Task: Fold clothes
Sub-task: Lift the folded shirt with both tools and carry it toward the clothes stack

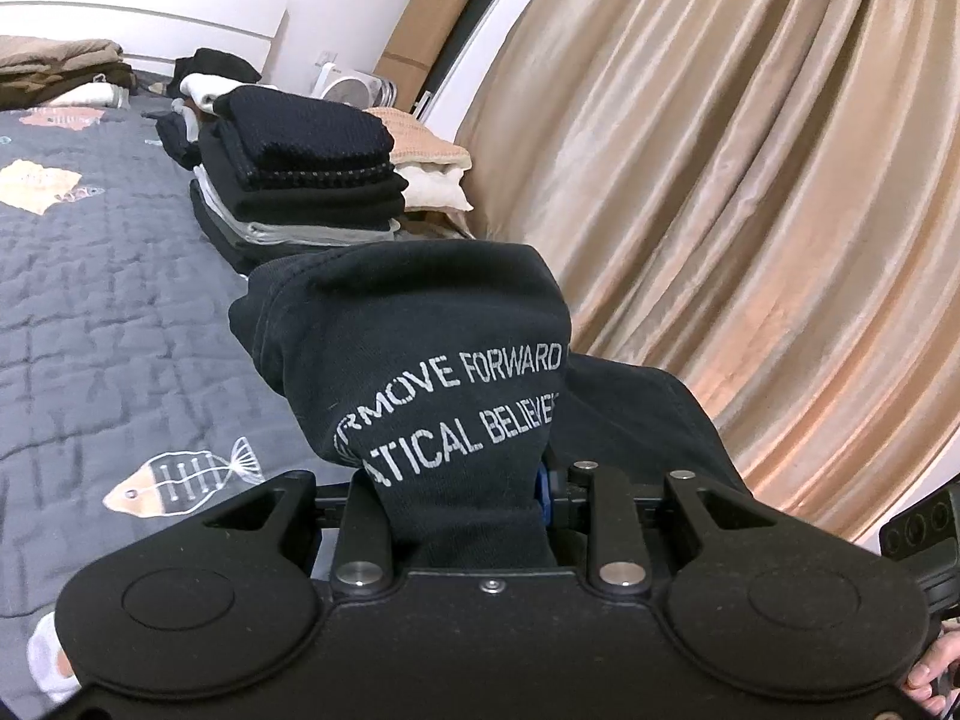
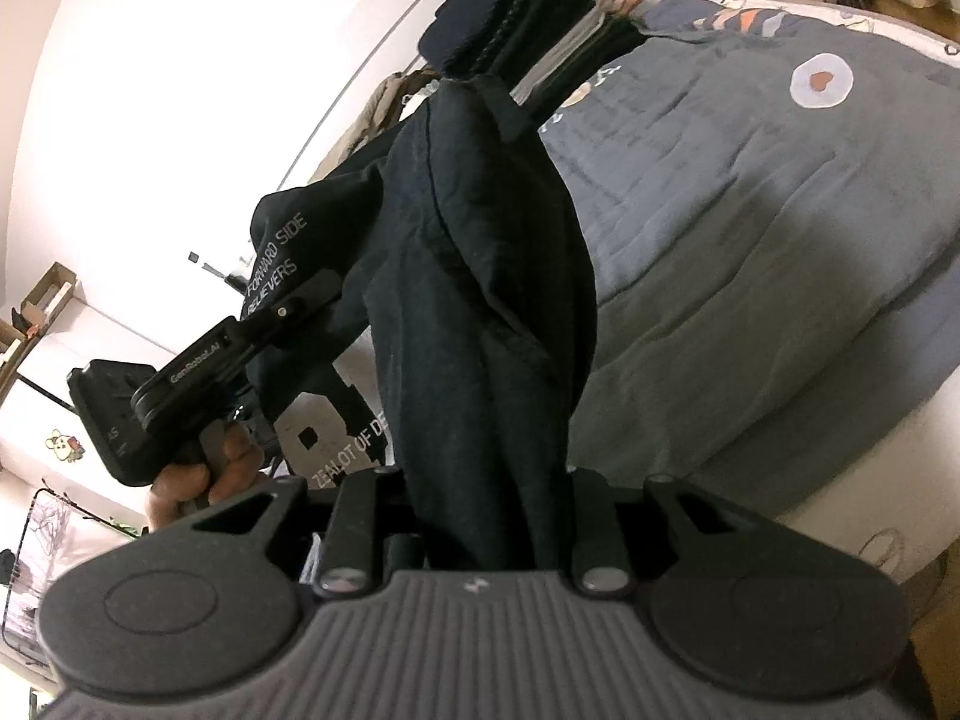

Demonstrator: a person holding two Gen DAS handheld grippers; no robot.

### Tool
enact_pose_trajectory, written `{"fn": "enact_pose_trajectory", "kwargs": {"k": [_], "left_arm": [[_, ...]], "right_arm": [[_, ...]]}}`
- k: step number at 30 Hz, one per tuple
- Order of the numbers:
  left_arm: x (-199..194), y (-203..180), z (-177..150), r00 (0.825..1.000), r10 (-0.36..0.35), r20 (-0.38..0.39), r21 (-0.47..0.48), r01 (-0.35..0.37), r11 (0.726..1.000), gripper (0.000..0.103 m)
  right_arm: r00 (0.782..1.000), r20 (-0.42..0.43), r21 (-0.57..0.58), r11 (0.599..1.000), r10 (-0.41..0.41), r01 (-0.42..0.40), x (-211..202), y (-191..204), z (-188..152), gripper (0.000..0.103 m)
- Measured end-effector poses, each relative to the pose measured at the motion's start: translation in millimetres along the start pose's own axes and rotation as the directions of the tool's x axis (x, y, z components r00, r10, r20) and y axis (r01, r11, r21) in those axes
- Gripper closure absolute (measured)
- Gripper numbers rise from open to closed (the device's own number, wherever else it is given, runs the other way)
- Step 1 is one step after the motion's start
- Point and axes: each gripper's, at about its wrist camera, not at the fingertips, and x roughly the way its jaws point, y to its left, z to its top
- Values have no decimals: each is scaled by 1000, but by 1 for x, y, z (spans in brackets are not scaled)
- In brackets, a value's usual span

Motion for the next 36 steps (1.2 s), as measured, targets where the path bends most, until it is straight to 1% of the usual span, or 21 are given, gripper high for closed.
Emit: {"fn": "enact_pose_trajectory", "kwargs": {"k": [9, 18, 22, 25, 30, 33, 35, 36], "left_arm": [[67, 5, 7, 1000, 15, -27, -46, -16, 999, 76], [142, 20, 31, 999, 5, -40, -70, -8, 998, 76], [171, 29, 43, 999, 5, -49, -72, -9, 997, 76], [192, 37, 52, 998, 6, -56, -74, -10, 997, 76], [230, 56, 57, 994, 14, -105, -51, -20, 999, 76], [248, 70, 54, 990, 10, -138, -60, -18, 998, 76], [259, 80, 51, 986, 10, -168, -60, -20, 998, 76], [264, 84, 49, 983, 11, -184, -59, -22, 998, 76]], "right_arm": [[999, -34, 10, 999, -34, 35, 9, -43, 52, 79], [997, -55, -9, 998, -63, 62, 26, -79, 120, 79], [995, -59, -17, 997, -79, 78, 40, -91, 151, 79], [995, -65, -12, 997, -77, 76, 54, -102, 168, 79], [993, -81, 6, 996, -85, 86, 80, -125, 188, 79], [991, -103, 31, 996, -85, 89, 97, -144, 196, 79], [988, -128, 25, 996, -82, 85, 106, -156, 197, 76], [986, -139, 16, 995, -94, 97, 107, -162, 197, 74]]}}
